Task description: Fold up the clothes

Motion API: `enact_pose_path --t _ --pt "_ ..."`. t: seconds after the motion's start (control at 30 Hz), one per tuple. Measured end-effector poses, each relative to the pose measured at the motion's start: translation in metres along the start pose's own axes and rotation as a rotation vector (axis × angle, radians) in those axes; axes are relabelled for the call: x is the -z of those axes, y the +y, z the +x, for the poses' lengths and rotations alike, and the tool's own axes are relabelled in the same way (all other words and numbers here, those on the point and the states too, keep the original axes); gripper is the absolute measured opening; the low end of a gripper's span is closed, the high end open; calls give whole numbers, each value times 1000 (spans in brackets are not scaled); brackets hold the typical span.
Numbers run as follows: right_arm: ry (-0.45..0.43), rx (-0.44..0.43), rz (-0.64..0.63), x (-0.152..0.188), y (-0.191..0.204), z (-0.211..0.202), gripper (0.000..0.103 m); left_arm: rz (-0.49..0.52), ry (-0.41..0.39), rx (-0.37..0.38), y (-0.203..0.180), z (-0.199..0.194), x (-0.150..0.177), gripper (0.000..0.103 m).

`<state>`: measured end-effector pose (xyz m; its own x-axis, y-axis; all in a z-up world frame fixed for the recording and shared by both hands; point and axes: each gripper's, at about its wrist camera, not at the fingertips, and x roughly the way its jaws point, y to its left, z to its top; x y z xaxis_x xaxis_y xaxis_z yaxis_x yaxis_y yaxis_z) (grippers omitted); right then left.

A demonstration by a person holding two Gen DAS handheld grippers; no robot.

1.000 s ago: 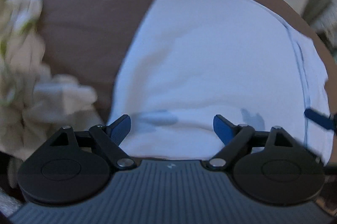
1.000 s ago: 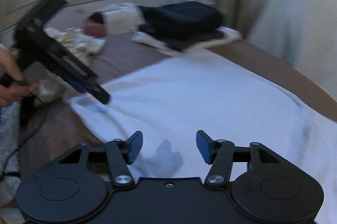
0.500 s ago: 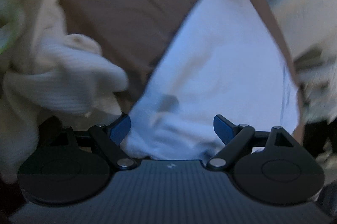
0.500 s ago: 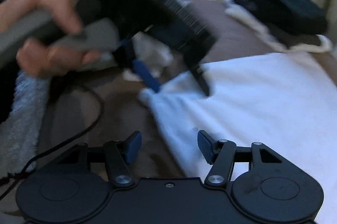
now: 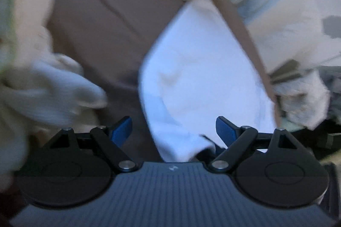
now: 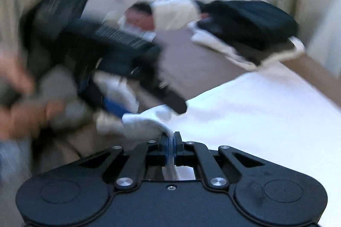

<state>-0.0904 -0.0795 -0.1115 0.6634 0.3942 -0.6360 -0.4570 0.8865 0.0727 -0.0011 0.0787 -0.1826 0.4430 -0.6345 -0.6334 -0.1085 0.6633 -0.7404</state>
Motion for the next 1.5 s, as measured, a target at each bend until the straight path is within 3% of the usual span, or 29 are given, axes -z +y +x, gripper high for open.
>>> enact_pose_path --t 0.13,0.2,0.23,0.27,0.37,0.47,0.6,0.67,0.83,0.97,1.2,1.33,1.5 --pt "-51 -63 180 10 -17 -17 4 -70 62 116 1 22 4 86" --pt "-46 -61 195 17 -16 -16 4 -80 41 133 2 27 9 78" --pt "-42 -61 198 20 -13 -13 4 -1 24 78 -8 28 12 35" --pt "-36 -62 201 20 -9 -4 4 77 8 24 -18 29 15 11" --pt "1 -37 208 19 -13 19 4 311 -74 -118 -59 28 30 11" --pt "-18 2 189 17 -10 10 5 379 -118 -123 -77 25 40 11" --pt "-62 -17 269 20 -31 -7 4 323 -113 1 -72 25 37 11" --pt "-78 -23 304 24 -38 -10 4 311 -115 18 -72 28 38 11" --pt "-100 -58 419 35 -55 -5 4 357 -144 -33 -80 44 44 10" --pt "-118 -93 518 45 -68 -1 4 370 -135 -25 -82 45 46 10" --pt "-123 -25 396 52 -52 -11 4 496 -156 -58 -92 49 64 10" --pt "-152 -33 424 55 -59 -13 4 554 -186 -65 -98 49 70 10" --pt "-163 -26 474 60 -71 -19 4 582 -147 -64 -111 63 69 10"
